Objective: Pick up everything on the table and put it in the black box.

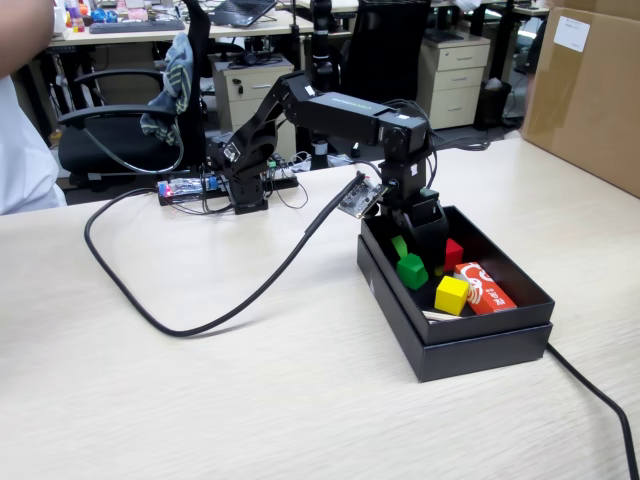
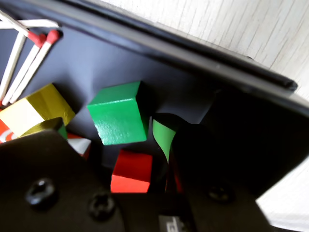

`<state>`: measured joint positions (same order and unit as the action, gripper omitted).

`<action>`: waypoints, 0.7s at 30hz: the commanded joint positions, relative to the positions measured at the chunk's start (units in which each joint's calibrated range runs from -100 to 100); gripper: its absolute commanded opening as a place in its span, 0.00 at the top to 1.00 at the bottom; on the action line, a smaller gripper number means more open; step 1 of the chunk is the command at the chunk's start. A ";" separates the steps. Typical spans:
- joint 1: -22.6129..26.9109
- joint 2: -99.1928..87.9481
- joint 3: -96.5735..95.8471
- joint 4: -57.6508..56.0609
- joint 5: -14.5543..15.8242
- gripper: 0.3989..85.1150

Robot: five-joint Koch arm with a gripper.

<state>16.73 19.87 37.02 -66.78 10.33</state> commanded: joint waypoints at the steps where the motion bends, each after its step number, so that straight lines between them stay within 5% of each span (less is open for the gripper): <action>1: 0.54 -7.54 1.24 -0.13 -0.10 0.51; 10: -0.98 -42.30 -6.46 -0.13 -1.61 0.48; 21: -11.97 -83.84 -35.56 11.19 -10.01 0.45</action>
<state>6.67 -55.47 1.69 -61.60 2.61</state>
